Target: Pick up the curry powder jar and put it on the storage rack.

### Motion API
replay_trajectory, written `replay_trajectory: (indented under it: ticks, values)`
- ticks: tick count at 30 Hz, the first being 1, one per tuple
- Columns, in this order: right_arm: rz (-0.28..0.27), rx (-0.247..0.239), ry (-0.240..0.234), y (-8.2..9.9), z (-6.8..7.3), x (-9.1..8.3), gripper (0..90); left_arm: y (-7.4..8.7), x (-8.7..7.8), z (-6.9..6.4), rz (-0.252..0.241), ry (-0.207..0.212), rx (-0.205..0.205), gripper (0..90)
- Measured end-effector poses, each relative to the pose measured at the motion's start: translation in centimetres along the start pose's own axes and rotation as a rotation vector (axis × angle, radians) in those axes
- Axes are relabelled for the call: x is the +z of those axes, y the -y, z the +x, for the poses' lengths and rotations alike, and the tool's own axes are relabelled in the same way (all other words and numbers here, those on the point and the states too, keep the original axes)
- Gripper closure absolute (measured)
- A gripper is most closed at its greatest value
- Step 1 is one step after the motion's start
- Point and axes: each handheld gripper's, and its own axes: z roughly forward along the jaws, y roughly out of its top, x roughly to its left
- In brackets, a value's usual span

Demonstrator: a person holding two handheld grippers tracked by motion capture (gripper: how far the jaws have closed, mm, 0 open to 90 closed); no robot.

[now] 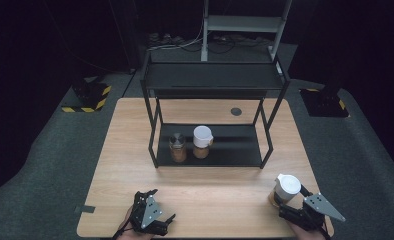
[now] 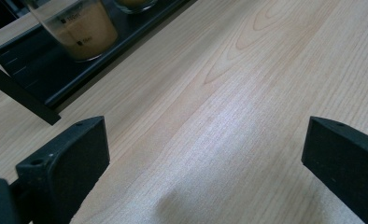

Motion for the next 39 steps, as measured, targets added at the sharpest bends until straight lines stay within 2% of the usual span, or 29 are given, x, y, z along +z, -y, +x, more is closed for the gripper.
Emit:
replay_trajectory:
  ticks: [12, 26, 39]
  values:
    - [-0.020, 0.011, -0.010, 1.0, -0.2, 0.5, 29.7, 0.0, 0.0, 0.0, 0.001, -0.001, -0.003, 1.2]
    - [-0.025, -0.014, -0.004, 0.8, 0.3, 0.6, 30.5, 0.0, 0.0, 0.1, 0.001, 0.003, -0.005, 1.2]
    - [-0.052, -0.023, -0.044, 0.2, 1.4, 1.1, 30.5, 0.0, 0.0, 0.1, 0.002, 0.006, 0.000, 1.2]
